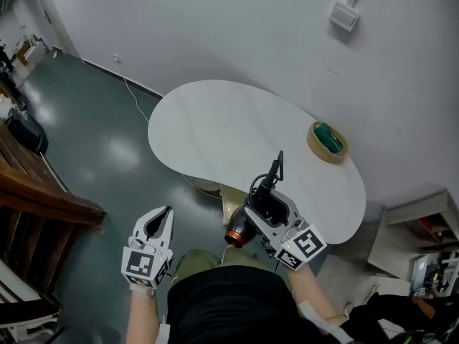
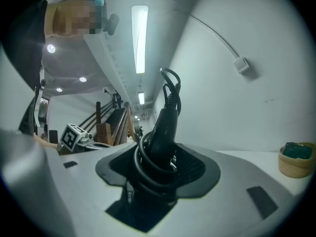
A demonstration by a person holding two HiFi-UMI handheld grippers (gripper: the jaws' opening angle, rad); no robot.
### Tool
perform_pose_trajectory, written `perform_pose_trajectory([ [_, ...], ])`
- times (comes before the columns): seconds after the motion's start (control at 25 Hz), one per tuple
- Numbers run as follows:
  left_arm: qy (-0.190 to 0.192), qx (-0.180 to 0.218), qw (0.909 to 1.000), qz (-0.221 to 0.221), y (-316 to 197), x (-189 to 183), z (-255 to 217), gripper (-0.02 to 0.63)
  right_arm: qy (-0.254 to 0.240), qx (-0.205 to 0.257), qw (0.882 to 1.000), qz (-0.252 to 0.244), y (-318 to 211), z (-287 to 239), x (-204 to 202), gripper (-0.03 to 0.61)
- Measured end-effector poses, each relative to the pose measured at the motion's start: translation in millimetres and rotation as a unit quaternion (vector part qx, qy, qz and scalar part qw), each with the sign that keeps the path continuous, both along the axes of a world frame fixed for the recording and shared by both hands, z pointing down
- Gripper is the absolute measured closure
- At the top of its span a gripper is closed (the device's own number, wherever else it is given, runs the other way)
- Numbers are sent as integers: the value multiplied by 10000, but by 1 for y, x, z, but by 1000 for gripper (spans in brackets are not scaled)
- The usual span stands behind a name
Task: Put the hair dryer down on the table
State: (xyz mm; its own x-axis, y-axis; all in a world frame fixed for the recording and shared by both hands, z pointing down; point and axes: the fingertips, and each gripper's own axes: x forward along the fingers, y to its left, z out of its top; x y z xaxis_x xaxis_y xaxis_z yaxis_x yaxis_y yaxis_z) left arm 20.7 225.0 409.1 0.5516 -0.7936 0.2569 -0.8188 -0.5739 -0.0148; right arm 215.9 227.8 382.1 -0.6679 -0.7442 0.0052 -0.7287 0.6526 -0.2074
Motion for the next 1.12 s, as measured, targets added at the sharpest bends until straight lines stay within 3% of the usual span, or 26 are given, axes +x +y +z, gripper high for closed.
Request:
perform_pose_trajectory([
  [0.24, -118, -196, 9997, 94, -13, 19, 22, 598, -20, -173, 9998, 87, -19, 15, 17, 325],
  [0.48, 8, -190, 9996, 216, -59, 11, 28, 598, 125, -312, 9990, 279, -53, 26, 10, 327],
  [1.12, 320, -389, 9934, 1027, -214, -102, 36, 598, 396, -771, 9860, 1425, -184, 43, -90, 327],
])
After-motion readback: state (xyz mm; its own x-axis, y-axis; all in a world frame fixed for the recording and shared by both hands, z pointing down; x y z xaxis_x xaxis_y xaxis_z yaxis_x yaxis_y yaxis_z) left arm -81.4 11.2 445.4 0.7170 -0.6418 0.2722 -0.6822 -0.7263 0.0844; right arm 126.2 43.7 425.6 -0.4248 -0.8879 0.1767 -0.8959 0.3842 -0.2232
